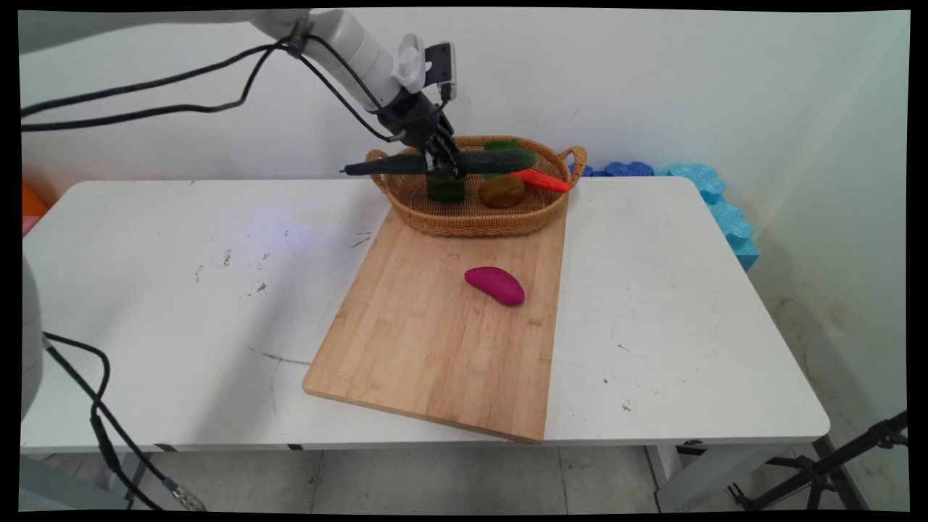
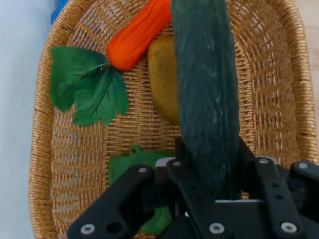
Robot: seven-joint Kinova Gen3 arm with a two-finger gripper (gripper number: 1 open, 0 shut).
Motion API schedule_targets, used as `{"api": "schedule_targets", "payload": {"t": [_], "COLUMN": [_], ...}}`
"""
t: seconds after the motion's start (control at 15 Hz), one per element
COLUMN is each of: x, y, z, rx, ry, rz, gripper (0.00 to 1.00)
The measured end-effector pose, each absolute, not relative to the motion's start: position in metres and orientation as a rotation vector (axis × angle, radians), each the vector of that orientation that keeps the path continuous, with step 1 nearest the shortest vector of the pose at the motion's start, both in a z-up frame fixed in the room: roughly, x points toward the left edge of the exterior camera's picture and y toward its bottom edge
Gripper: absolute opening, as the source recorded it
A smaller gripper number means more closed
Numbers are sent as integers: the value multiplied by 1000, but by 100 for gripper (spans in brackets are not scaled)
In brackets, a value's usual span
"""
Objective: Place the picked object in the vegetable basket
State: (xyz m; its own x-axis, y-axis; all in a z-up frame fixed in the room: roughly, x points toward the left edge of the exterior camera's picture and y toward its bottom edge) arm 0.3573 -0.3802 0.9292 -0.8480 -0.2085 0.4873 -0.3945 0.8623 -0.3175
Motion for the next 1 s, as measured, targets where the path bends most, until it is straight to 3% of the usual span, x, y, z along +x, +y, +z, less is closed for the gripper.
{"api": "schedule_targets", "payload": {"t": [0.67,0.73,1.0], "x": [349,348,346], "y": [-397,-398,-402], "z": [903,901,894], "rx": [454,453,446], "ry": [-2599,-2599,-2596], "rz": [521,517,507], "gripper": [0,100,100]}}
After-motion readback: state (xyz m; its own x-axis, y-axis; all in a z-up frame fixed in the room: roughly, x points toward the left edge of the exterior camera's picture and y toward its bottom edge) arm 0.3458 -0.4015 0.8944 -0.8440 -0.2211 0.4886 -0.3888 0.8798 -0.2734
